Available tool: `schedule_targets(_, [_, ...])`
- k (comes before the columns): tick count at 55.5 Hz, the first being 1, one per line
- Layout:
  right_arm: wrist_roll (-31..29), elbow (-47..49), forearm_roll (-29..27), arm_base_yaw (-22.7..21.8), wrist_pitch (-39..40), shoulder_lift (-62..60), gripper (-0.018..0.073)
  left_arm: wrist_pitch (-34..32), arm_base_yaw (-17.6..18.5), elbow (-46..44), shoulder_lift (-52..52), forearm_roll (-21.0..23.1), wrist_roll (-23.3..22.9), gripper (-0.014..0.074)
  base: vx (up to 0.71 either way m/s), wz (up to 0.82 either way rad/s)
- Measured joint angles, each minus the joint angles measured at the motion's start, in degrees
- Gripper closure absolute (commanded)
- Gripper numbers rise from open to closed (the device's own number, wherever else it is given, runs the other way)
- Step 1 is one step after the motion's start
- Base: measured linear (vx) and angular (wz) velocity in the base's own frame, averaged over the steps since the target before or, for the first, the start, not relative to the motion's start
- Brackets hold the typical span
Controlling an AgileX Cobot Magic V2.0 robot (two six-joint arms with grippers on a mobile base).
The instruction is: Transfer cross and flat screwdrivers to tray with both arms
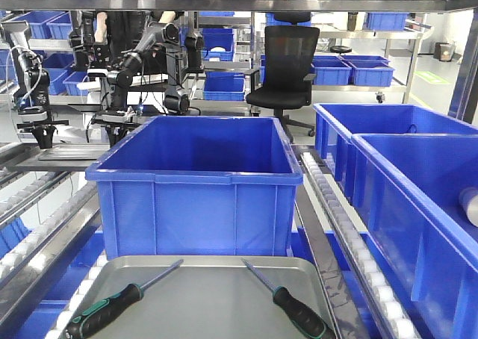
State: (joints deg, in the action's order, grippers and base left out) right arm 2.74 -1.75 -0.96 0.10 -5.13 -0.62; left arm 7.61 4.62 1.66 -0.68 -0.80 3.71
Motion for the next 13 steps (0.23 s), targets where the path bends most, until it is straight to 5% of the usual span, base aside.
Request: schedule_targets(13, [0.0, 0.0, 0.0, 0.0, -0.1, 0.0, 0.0567, 0.0, 0.0, 0.0, 0.0, 0.0, 0.0, 0.0599, 0.00, 0.00])
